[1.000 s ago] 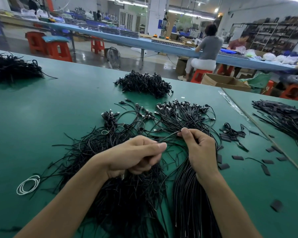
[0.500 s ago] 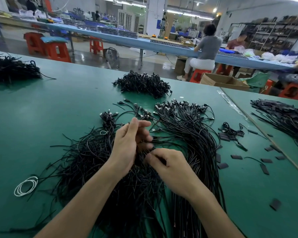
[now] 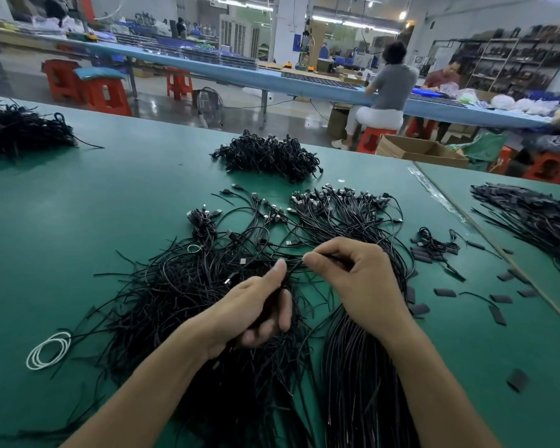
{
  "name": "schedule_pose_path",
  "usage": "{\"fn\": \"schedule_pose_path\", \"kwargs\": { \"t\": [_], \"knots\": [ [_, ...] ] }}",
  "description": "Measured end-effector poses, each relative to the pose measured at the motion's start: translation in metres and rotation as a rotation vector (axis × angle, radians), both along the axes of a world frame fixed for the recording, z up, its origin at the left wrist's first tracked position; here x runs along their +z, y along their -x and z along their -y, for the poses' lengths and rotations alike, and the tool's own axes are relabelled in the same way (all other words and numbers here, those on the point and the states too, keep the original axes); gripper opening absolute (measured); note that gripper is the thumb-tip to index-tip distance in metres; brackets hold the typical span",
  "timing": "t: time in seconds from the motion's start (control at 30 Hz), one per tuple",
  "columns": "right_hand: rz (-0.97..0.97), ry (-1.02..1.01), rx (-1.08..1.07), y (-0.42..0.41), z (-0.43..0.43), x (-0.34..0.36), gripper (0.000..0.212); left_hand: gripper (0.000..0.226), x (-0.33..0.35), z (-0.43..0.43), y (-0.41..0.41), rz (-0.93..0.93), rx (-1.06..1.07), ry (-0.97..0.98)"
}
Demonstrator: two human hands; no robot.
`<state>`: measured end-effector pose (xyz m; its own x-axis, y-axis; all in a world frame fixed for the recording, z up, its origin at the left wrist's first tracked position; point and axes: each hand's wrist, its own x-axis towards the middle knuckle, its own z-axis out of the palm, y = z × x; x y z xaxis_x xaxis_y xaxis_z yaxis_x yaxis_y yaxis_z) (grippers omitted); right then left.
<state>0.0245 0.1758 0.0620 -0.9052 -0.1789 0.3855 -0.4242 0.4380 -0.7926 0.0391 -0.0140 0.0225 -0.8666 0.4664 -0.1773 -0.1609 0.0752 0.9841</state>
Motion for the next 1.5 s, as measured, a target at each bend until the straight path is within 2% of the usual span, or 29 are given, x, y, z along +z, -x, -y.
{"fn": "schedule_pose_path", "kwargs": {
  "t": [0.07, 0.13, 0.23, 0.3, 0.4, 0.5, 0.57, 0.67, 0.77, 0.87, 0.93, 1.03, 1.13, 1.2, 1.3, 1.4, 1.5],
  "knots": [
    [0.086, 0.058, -0.002, 0.000, 0.004, -0.008, 0.014, 0.068, 0.004, 0.000, -0.002, 0.086, -0.103, -0.262],
    [0.155, 0.039, 0.013, -0.003, 0.008, -0.016, 0.019, 0.057, 0.008, -0.003, -0.002, 0.088, -0.128, -0.466],
    [0.206, -0.037, 0.067, -0.008, 0.010, -0.023, 0.022, 0.044, 0.013, -0.010, 0.001, 0.058, 0.008, -0.651],
    [0.240, -0.104, 0.105, -0.012, 0.012, -0.023, 0.026, 0.039, 0.015, -0.014, 0.003, 0.067, 0.168, -0.700],
    [0.223, -0.194, 0.073, -0.016, 0.014, -0.023, 0.030, 0.039, 0.010, -0.021, 0.004, 0.033, 0.395, -0.577],
    [0.174, -0.227, -0.036, -0.017, 0.012, -0.022, 0.030, 0.037, 0.006, -0.023, 0.001, -0.032, 0.473, -0.471],
    [0.157, -0.153, -0.105, -0.016, 0.008, -0.020, 0.029, 0.035, 0.005, -0.020, -0.002, -0.048, 0.471, -0.455],
    [0.140, -0.120, -0.132, -0.013, 0.004, -0.019, 0.028, 0.041, 0.006, -0.015, -0.006, -0.047, 0.327, -0.529],
    [0.176, -0.177, -0.001, -0.016, 0.010, -0.020, 0.032, 0.042, 0.015, -0.018, -0.008, -0.031, 0.206, -0.673],
    [0.197, -0.255, 0.101, -0.020, 0.014, -0.022, 0.032, 0.042, 0.020, -0.028, -0.006, -0.069, 0.297, -0.646],
    [0.193, -0.387, 0.096, -0.020, 0.013, -0.024, 0.023, 0.041, 0.015, -0.033, -0.003, -0.189, 0.419, -0.513],
    [0.200, -0.463, 0.135, -0.023, 0.008, -0.023, 0.027, 0.034, 0.003, -0.032, 0.002, -0.468, 0.557, -0.201],
    [0.172, -0.433, 0.189, -0.025, 0.006, -0.012, 0.034, 0.035, -0.004, -0.027, 0.005, -0.586, 0.505, 0.060],
    [0.140, -0.426, 0.212, -0.025, 0.006, -0.004, 0.037, 0.036, -0.003, -0.026, 0.004, -0.531, 0.346, 0.102],
    [0.085, -0.373, 0.200, -0.023, 0.004, 0.002, 0.028, 0.047, 0.007, -0.024, -0.003, -0.350, 0.232, -0.010],
    [0.019, -0.190, 0.125, -0.015, -0.001, 0.003, 0.012, 0.056, 0.015, -0.021, -0.010, -0.140, 0.140, -0.078],
    [0.013, -0.053, 0.093, -0.010, -0.001, 0.000, 0.015, 0.059, 0.017, -0.015, -0.010, -0.052, 0.110, -0.048]
  ]
}}
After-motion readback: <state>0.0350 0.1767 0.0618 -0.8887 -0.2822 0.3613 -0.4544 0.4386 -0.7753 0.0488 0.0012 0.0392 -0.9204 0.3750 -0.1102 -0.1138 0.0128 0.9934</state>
